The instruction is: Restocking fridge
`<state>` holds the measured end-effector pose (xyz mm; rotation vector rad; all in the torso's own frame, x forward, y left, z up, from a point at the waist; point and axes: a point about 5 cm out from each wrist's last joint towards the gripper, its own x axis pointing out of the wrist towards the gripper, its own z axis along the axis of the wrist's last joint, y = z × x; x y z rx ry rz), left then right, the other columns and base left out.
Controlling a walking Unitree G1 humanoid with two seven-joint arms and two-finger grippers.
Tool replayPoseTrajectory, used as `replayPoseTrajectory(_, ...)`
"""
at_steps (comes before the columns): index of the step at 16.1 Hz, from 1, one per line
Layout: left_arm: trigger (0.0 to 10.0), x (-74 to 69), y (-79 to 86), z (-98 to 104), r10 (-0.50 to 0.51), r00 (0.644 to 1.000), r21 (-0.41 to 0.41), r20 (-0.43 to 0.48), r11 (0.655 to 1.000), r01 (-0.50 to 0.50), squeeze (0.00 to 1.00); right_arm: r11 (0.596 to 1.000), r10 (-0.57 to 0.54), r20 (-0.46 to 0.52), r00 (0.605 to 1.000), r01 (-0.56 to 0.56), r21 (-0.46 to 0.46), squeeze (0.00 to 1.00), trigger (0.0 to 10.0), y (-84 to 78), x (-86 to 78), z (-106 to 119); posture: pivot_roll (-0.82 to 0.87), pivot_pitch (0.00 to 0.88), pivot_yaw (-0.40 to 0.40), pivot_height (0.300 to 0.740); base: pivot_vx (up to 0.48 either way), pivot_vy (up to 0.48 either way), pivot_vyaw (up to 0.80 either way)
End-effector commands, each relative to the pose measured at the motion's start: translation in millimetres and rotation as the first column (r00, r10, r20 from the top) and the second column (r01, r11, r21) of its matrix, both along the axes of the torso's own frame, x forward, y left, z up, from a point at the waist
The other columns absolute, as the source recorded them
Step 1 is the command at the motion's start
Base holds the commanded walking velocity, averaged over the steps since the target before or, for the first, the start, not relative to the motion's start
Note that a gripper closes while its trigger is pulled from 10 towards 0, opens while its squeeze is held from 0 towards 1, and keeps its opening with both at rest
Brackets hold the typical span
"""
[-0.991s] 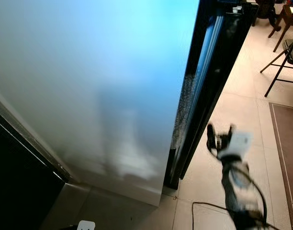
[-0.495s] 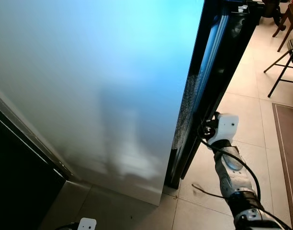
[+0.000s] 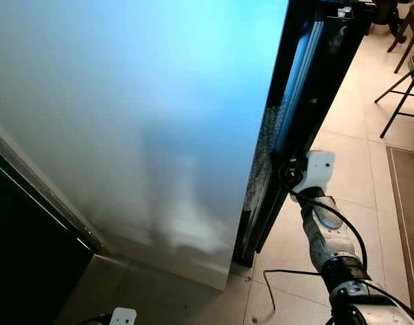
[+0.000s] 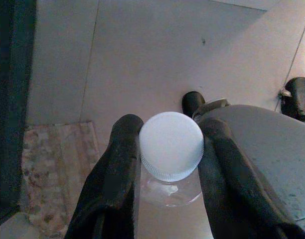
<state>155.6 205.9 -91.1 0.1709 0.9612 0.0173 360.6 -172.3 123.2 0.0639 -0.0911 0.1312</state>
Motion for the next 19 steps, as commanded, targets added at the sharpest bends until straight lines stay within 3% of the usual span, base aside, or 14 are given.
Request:
replayPoseTrajectory(1, 10.0, -13.7, 1.1, -5.9, 0.002, 0.998, 0.006, -0.063, 1.0, -0.001, 0.0, 1.0, -0.026, 0.006, 1.0, 0.026, -0.006, 0.0, 10.0, -5.7, -1.0, -0.7, -0.01, 0.098, 0.026, 0.74, 0.0, 0.0, 0.0)
replayPoseTrajectory(5, 10.0, -14.3, 2.6, -5.9, 0.001, 0.998, 0.011, -0.063, 1.0, 0.0, 0.0, 0.988, -0.153, 0.023, 0.988, 0.153, 0.006, 0.0, 10.0, -28.1, -15.5, -9.1, -0.01, 0.098, 0.026, 0.74, 0.0, 0.0, 0.0)
replayPoseTrajectory(11, 10.0, -17.2, 4.8, -6.5, -0.004, 0.997, 0.016, -0.072, 1.0, 0.005, 0.0, 0.972, -0.237, -0.01, 0.972, 0.237, 0.007, 0.0, 10.0, -45.3, -33.2, -27.3, -0.01, 0.087, 0.032, 0.74, 0.0, 0.0, 0.0)
replayPoseTrajectory(17, 10.0, -17.7, 3.6, -6.8, -0.013, 0.997, 0.015, -0.073, 1.0, 0.014, 0.0, 0.921, -0.389, -0.014, 0.921, 0.388, -0.04, 0.0, 10.0, -96.4, -48.6, -25.6, -0.01, 0.074, 0.03, 0.74, 0.0, 0.0, 0.0)
replayPoseTrajectory(19, 10.0, -17.2, 3.4, -6.7, -0.013, 0.997, 0.016, -0.072, 1.0, 0.014, 0.0, 0.923, -0.385, -0.037, 0.922, 0.384, -0.037, 0.0, 10.0, -98.7, -49.8, -27.7, -0.01, 0.074, 0.026, 0.74, 0.0, 0.0, 0.0)
